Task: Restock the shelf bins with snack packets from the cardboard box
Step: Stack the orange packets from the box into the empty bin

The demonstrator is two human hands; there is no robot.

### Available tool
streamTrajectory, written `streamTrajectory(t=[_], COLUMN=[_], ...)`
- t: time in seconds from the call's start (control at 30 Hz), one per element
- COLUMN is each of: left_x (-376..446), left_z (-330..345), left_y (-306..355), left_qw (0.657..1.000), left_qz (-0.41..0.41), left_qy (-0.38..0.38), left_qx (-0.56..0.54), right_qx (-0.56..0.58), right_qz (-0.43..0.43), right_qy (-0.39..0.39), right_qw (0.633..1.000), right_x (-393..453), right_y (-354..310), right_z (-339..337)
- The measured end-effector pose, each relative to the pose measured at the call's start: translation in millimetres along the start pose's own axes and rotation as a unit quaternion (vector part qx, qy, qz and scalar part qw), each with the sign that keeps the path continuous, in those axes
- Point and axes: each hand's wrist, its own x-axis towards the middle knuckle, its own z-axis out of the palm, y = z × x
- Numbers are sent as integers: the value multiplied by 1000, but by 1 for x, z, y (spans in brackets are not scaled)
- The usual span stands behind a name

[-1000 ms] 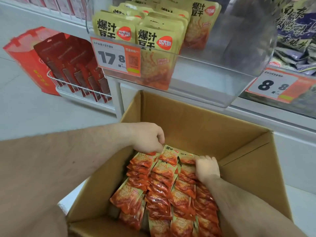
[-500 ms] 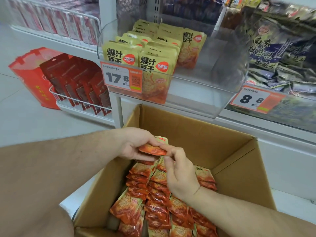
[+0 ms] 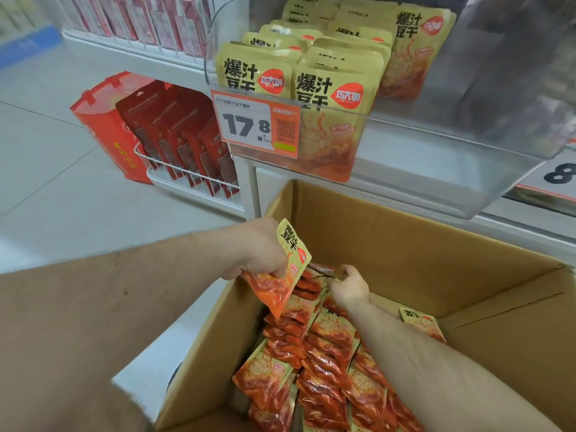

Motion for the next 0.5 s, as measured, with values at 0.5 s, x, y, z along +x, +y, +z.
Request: streamTrajectory(t=[0.5], left_x=[-10], left_z=[-10], left_y=[-1], left_qw=[992], left_qz=[-17], left_qy=[-17], left_qx=[-127], right_qx=[37], right_qz=[-357], right_qy=[127], right_qw=[925], right_x=[-128], right_y=[0], right_z=[-62])
